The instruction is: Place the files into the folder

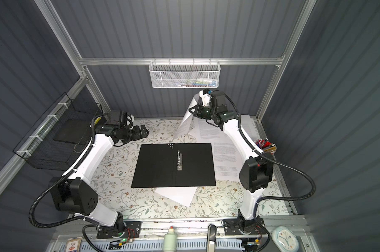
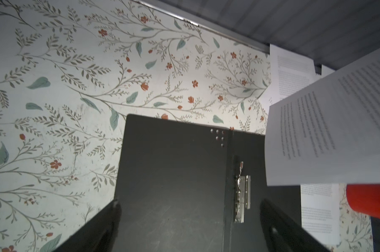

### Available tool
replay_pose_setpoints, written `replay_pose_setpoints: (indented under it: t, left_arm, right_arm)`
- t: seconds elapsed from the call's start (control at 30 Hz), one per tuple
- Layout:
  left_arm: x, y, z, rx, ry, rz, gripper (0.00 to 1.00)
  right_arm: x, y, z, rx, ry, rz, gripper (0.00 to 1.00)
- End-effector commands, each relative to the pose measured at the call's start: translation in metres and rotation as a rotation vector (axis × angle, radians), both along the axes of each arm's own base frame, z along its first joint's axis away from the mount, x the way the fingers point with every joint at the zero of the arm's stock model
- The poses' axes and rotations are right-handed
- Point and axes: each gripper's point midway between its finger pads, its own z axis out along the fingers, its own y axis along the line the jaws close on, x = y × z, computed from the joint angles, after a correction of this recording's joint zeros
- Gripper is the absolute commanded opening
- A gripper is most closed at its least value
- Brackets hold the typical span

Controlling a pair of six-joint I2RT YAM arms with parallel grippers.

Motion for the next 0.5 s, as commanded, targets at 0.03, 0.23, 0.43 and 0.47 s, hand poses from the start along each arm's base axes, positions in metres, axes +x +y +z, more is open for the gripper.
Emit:
replay_pose_setpoints:
  t: [0.03, 0.23, 0.43, 0.47]
  left_arm:
    - [-0.034, 0.002, -0.011, 0.047, 0.030, -0.046, 1.00]
    - [-0.049, 0.004, -0.026, 0.063, 0.034, -0.058, 1.00]
    - [-0.055, -0.005, -0.044, 0.027, 0.053, -0.087, 1.00]
    - [-0.055, -0.006, -0.046, 0.019, 0.057, -0.092, 1.00]
  right_arm:
    - [-0.075, 0.000, -0.002, -0.002, 0.114, 0.202, 0.00]
    - [-0.141, -0.015, -0.005, 0.022, 0.167, 0.292, 0.00]
    - [-0.148, -0.061, -0.091, -0.132, 0.289, 0.201, 0.00]
    - [-0.143, -0.068, -0.107, -0.143, 0.323, 0.185, 0.00]
